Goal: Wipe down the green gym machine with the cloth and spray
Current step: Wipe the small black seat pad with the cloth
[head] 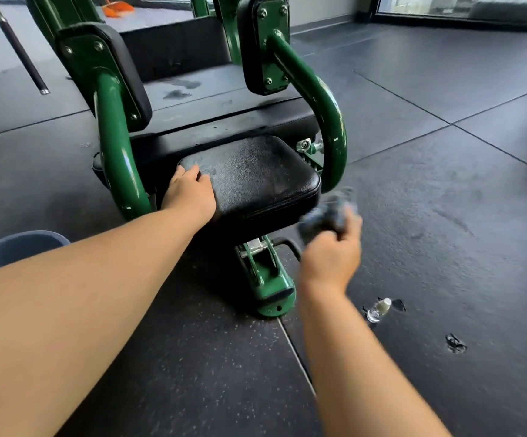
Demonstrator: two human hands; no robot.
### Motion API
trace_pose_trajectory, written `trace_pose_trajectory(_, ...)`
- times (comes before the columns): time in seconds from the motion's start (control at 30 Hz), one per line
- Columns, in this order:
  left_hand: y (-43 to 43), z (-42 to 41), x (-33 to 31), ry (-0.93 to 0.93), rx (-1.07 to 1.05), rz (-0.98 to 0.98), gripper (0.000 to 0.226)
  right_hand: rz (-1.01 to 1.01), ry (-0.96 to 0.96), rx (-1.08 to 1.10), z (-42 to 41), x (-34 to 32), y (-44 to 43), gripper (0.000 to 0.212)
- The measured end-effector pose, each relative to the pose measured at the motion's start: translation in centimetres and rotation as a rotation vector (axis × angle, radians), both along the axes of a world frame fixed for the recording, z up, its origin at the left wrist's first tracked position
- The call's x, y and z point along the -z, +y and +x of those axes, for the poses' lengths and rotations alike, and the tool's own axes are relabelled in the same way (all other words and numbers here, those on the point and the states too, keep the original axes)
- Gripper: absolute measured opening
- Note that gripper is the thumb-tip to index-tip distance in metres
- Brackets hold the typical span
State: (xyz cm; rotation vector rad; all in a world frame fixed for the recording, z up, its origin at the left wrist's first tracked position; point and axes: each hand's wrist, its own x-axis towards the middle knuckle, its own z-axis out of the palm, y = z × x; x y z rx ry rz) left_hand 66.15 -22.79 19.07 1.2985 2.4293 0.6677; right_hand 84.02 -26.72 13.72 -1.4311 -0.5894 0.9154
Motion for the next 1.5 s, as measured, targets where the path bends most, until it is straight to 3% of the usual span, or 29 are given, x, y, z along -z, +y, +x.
trace_pose_trajectory(0.07,0.0,-0.1,0.1,-0.013,-0.016,0.027,0.043,-0.185,0.383,-0.015,1.3,-0.2,2.1,0.045)
trace_pose_trajectory(0.17,-0.1,-0.1,0.1,-0.051,-0.021,0.059,0.039,-0.212,0.807,-0.183,-1.9,-1.2,1.7,0.032)
trace_pose_trajectory(0.23,-0.3,0.0,0.3,-0.071,-0.033,0.113,0.03,-0.37,0.882,-0.347,-5.4,-0.6,-0.9,0.024)
trace_pose_trajectory(0.3,-0.3,0.1,0.3,-0.121,-0.063,0.171,0.031,-0.459,0.932,-0.515,-7.2,0.1,-3.2,0.033)
trace_pose_trajectory(0.37,-0.6,0.2,0.3,-0.22,-0.111,0.177,0.043,-0.422,0.983,-0.523,-6.3,0.4,-2.9,0.036)
trace_pose_trajectory(0.5,-1.6,-0.1,0.6,-0.515,-0.162,0.191,0.061,-0.265,1.12,-0.34,-1.6,0.3,2.1,0.028)
trace_pose_trajectory(0.63,-2.9,-0.4,1.4,-0.647,-0.164,0.158,0.067,-0.337,1.159,-0.544,-4.1,0.5,-0.2,0.041)
trace_pose_trajectory(0.73,-3.0,-0.7,1.1,-0.618,-0.147,0.145,0.065,-0.47,1.058,-0.687,-6.2,1.2,-2.5,0.051)
trace_pose_trajectory(0.83,-3.7,-0.2,1.3,-0.707,-0.195,0.154,0.062,-0.45,0.847,-0.689,-5.1,1.8,-1.1,0.047)
trace_pose_trajectory(0.93,-6.5,0.4,3.3,-1.045,-0.366,-0.006,0.071,-0.401,0.677,-0.764,-4.8,1.7,-0.6,0.041)
trace_pose_trajectory(1.03,-9.0,1.5,4.5,-1.49,-0.287,-0.098,0.064,-0.375,0.584,-0.845,-5.0,1.2,-1.4,0.036)
trace_pose_trajectory(1.1,-9.3,1.9,4.4,-1.637,-0.337,0.01,0.047,-0.352,0.485,-0.915,-4.0,0.0,-1.4,0.025)
trace_pose_trajectory(1.17,-9.4,2.5,3.9,-1.71,-0.421,0.12,0.035,-0.312,0.319,-0.862,-2.2,-1.0,-0.6,0.031)
trace_pose_trajectory(1.27,-9.1,3.3,3.5,-1.792,-0.552,0.26,0.028,-0.232,0.228,-0.434,0.6,-1.3,1.6,0.029)
trace_pose_trajectory(1.37,-8.1,3.1,4.1,-1.855,-0.664,0.516,0.023,-0.04,-0.075,-0.025,1.2,-3.3,3.1,0.018)
trace_pose_trajectory(1.43,-7.3,2.8,4.5,-1.912,-0.662,0.613,0.024,0.197,-0.27,-0.098,-0.5,-6.3,3.7,0.017)
trace_pose_trajectory(1.5,-6.8,3.0,4.0,-1.977,-0.641,0.62,0.028,0.254,-0.595,-0.347,-2.8,-8.4,4.7,0.02)
